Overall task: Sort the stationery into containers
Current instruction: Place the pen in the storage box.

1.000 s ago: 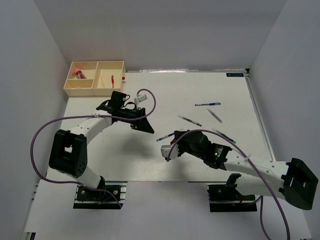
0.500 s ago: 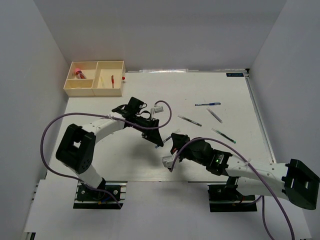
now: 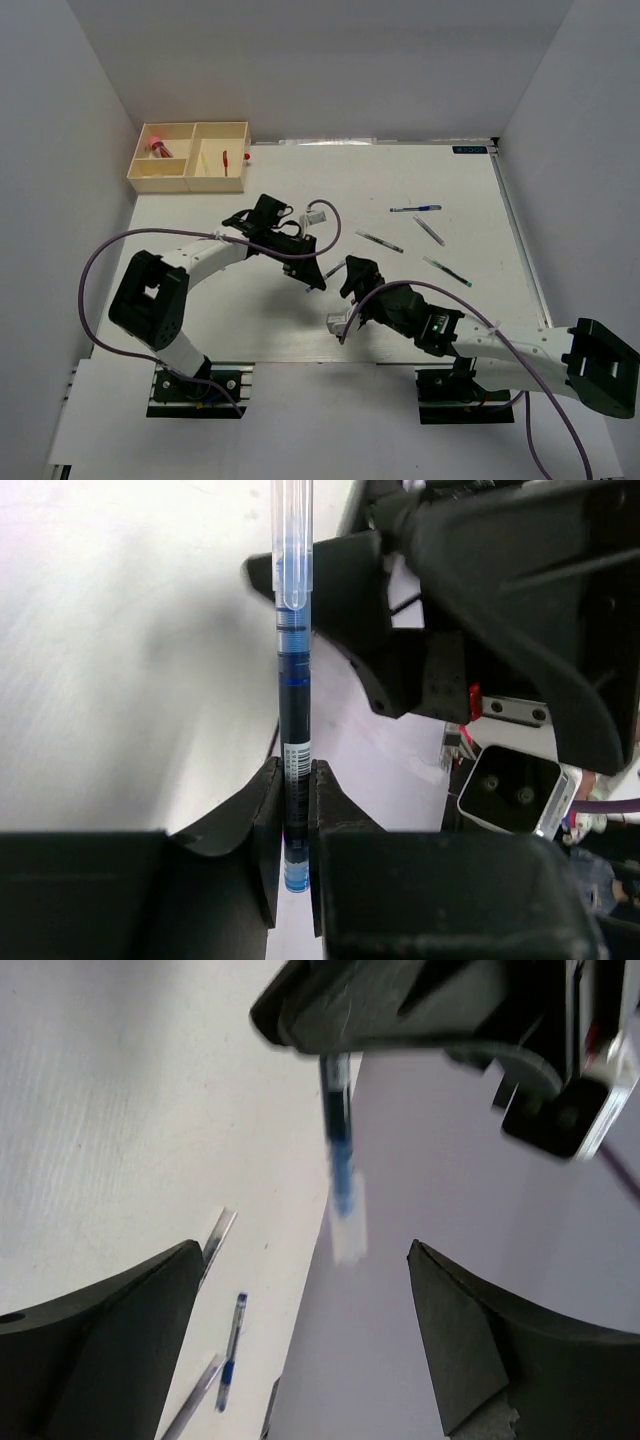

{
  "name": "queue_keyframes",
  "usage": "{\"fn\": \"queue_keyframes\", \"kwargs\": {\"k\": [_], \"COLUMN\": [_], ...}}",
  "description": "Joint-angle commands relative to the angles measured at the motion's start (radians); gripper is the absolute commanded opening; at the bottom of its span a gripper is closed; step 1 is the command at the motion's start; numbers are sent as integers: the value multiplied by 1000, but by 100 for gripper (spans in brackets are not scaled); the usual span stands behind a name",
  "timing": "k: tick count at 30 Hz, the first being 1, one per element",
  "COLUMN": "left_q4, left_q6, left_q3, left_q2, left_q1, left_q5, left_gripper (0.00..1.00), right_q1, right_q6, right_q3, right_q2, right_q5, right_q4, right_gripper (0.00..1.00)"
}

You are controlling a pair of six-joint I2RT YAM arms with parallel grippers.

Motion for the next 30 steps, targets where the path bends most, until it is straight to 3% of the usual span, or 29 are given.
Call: {"fn": "queue_keyframes", "kwargs": {"k": [1, 5, 8, 14, 18, 22, 26, 30], "left_q4": [82, 101, 17, -164, -175, 19, 7, 18], "left_q6": [-61, -88, -73, 39, 128, 180, 195, 182], "left_q3": [-26, 10, 214, 960, 1234, 1198, 1271, 1224], "left_q2": [-88, -60, 57, 416, 602, 642, 736, 765], "left_q1": [55, 189, 318, 512, 555, 585, 596, 596], "left_q5": [-50, -148, -302, -612, -769, -855, -862, -869], "left_gripper": [0, 0, 0, 0, 0, 2, 3, 3], "right_q1": [4, -1, -2, -54, -100, -163, -220, -274], "right_q6": [83, 155, 209, 502, 573, 655, 702, 780], "right_q3": [0, -35, -62, 47, 73, 147, 231, 332], "right_q2": [-12, -109, -138, -82, -31, 42, 115, 190], "right_q5": [130, 144, 152, 143, 121, 86, 57, 17], "right_q4": [75, -5, -113, -327, -400, -454, -509, -580], "right_gripper": [89, 89, 89, 89, 89, 89, 89, 89]}}
